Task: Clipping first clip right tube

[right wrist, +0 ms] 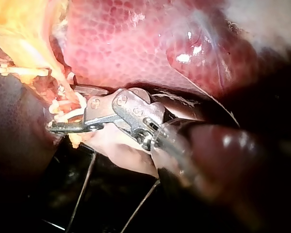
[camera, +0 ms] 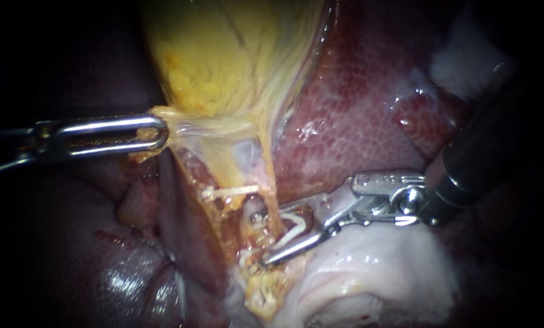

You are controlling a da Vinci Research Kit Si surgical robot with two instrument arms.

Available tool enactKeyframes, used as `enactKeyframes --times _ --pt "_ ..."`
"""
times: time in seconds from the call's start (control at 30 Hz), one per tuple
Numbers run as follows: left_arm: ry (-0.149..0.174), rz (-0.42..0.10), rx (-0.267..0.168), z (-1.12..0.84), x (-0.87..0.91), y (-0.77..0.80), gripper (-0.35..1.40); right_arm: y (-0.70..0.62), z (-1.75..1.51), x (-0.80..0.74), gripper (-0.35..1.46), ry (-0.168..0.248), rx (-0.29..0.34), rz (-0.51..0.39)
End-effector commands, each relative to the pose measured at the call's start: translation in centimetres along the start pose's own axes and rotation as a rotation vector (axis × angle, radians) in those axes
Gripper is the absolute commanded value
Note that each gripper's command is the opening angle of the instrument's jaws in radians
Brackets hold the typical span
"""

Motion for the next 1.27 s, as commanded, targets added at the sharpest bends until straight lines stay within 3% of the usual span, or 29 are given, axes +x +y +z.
enactKeyframes --times 0.03,0.2,0.53,0.57,0.67,0.83,1.27 --pt "0.000 0.000 0.000 0.00 0.00 0.00 -0.35 0.01 0.01 -0.04 0.46 -0.003 0.002 0.004" --pt "0.000 0.001 0.000 0.00 0.01 0.00 -0.35 0.06 0.05 -0.22 0.40 -0.018 0.024 0.024" --pt "0.000 0.001 0.000 0.00 0.02 0.01 -0.35 0.10 -0.03 -0.26 0.23 -0.019 0.027 0.039" --pt "0.000 0.001 0.000 0.00 0.02 0.01 -0.35 0.11 -0.05 -0.26 0.18 -0.019 0.027 0.039" --pt "0.000 0.001 0.000 0.00 0.02 0.01 -0.35 0.13 -0.12 -0.24 -0.35 -0.015 0.034 0.081" --pt "0.000 0.001 0.000 0.00 0.02 0.01 -0.35 0.19 -0.30 -0.11 -0.35 0.008 0.003 0.092" --pt "0.000 0.002 0.000 0.01 0.03 0.02 -0.35 0.22 -0.27 -0.22 -0.35 -0.005 -0.003 0.092"
